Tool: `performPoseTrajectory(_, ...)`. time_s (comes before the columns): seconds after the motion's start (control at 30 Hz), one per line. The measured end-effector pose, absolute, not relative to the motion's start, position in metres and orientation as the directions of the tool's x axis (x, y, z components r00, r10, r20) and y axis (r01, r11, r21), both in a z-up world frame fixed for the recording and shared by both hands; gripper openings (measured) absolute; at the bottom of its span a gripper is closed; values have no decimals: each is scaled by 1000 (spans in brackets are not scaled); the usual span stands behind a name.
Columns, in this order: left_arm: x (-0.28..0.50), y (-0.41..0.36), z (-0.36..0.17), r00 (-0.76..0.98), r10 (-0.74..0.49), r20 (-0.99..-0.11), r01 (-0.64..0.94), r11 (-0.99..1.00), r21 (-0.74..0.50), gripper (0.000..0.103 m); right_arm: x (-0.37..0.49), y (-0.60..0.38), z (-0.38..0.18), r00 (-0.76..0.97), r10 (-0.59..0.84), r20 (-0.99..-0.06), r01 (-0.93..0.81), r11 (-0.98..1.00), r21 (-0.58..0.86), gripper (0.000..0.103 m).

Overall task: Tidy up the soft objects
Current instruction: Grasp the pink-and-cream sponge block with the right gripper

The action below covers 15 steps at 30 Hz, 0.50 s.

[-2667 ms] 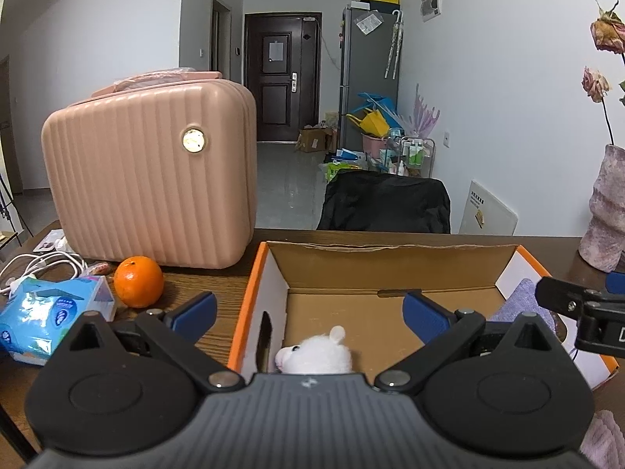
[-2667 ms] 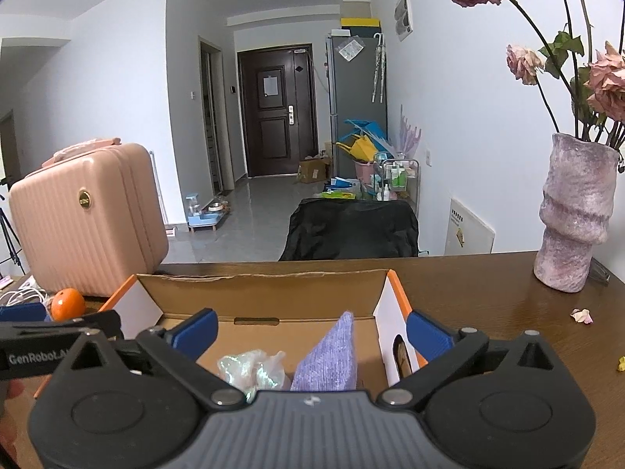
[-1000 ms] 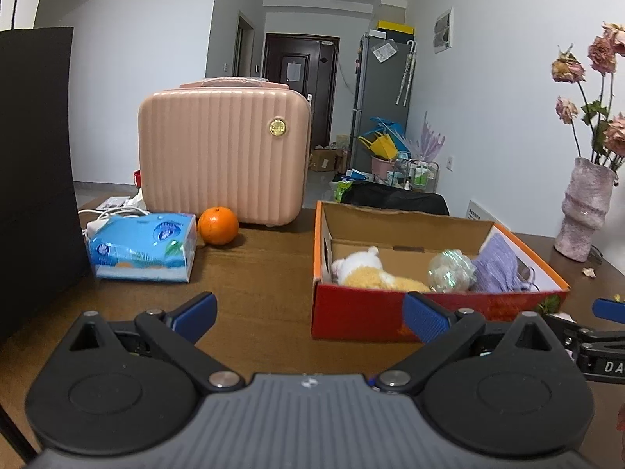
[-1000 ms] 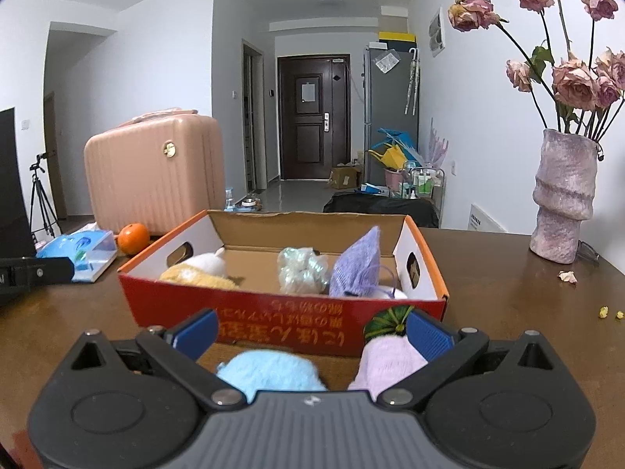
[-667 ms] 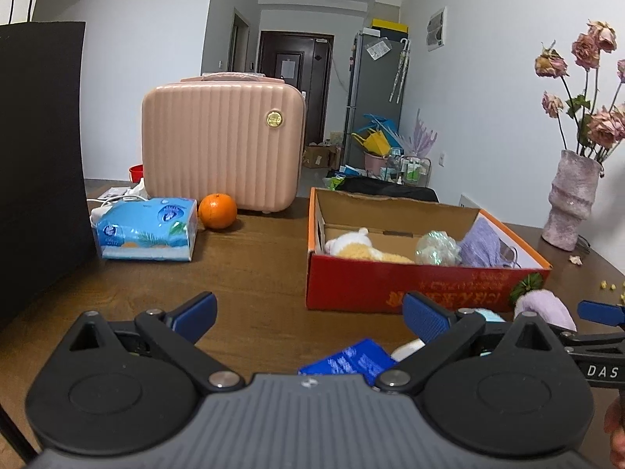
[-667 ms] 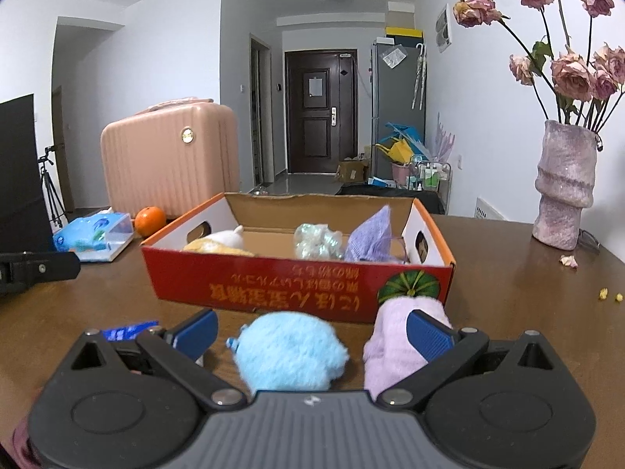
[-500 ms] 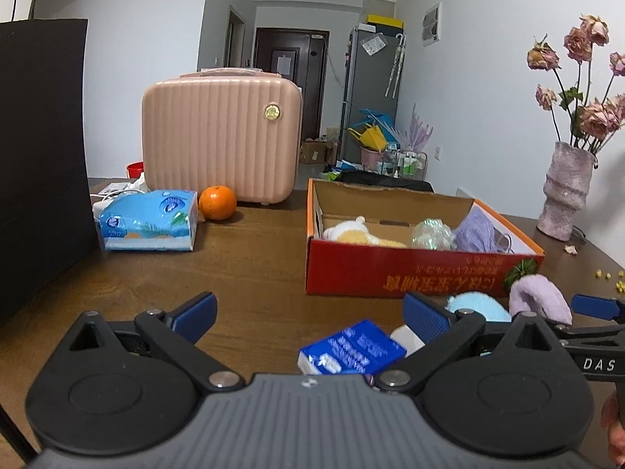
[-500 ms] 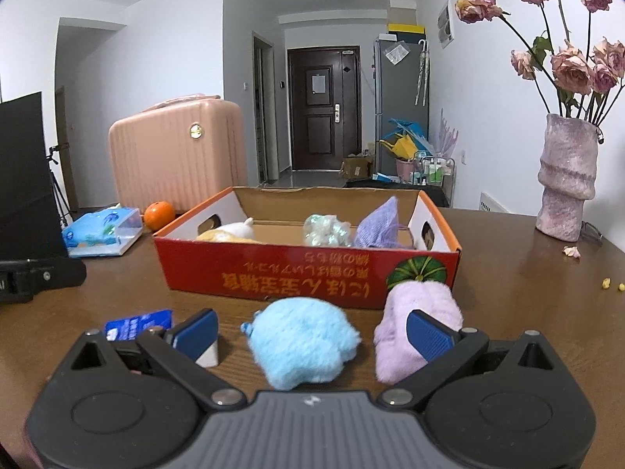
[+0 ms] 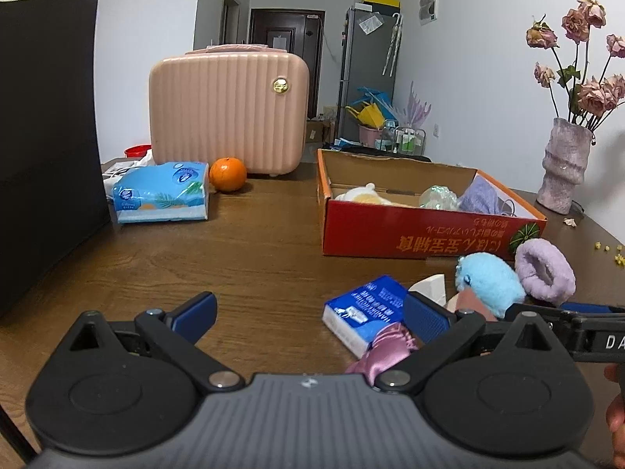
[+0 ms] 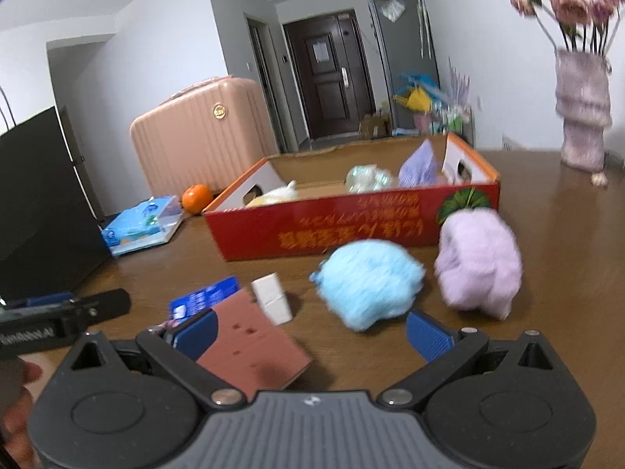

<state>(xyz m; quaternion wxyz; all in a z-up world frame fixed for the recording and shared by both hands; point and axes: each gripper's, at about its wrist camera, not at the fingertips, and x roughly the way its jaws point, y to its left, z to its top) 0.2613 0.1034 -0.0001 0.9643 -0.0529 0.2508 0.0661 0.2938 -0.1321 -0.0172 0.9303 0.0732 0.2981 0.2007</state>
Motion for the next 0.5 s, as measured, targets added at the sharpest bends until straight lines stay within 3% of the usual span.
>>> performPoseTrajectory(0.5,247,134,-5,855,94,-510,-170,980,-104,103,304,-105,-17,590,465,-660,-154,867,473,103)
